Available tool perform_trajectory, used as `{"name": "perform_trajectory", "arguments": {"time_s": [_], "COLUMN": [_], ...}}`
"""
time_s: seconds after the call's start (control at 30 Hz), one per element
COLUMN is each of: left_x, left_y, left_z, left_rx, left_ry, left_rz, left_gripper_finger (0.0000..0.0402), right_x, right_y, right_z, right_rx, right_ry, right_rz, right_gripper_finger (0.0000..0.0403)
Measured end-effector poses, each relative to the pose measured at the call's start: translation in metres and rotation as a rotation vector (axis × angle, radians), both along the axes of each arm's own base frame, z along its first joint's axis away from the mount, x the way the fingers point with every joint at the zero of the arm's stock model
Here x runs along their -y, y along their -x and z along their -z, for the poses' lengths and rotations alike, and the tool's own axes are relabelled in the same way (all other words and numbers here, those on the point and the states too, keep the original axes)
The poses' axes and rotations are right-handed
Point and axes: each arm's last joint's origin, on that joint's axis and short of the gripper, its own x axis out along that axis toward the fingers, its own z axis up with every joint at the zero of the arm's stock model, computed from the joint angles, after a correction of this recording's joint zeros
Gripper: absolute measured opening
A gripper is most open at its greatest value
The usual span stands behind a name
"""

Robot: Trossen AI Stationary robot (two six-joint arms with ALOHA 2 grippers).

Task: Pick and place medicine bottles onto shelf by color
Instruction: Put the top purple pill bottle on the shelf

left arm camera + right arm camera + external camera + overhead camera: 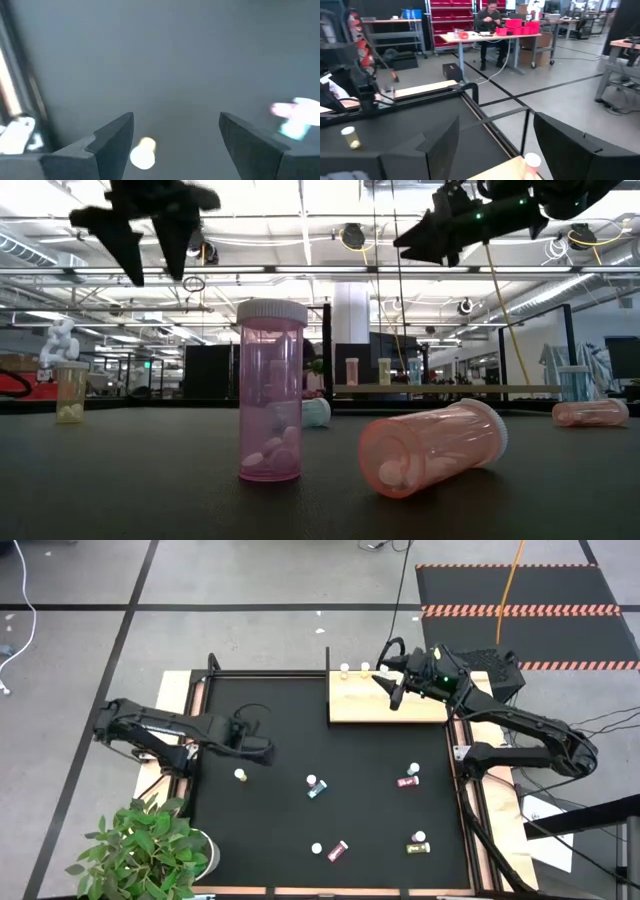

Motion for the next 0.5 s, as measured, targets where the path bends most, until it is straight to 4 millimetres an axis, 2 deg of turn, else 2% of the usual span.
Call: {"name": "perform_trajectory", "arguments": {"time_s": [0.17, 0.33, 0.5], "left_x": [0.018, 0.025, 0.023], "left_y": [0.0, -0.001, -0.007], "left_z": [-0.021, -0.04, -0.039], "left_rx": [0.101, 0.202, 0.3], "left_ry": [0.005, -0.055, -0.205], "left_rz": [0.017, 0.025, -0.024], "left_gripper_finger": [0.0292, 0.0292, 0.0292], "right_x": [-0.01, -0.02, -0.027], "right_y": [-0.001, 0.0, -0.003], "right_z": [-0.008, -0.019, -0.026], "right_rx": [0.079, 0.182, 0.235], "right_ry": [-0.042, -0.08, -0.056], "right_rz": [-0.046, -0.169, -0.296], "right_gripper_finger": [0.0248, 0.0248, 0.0248]}}
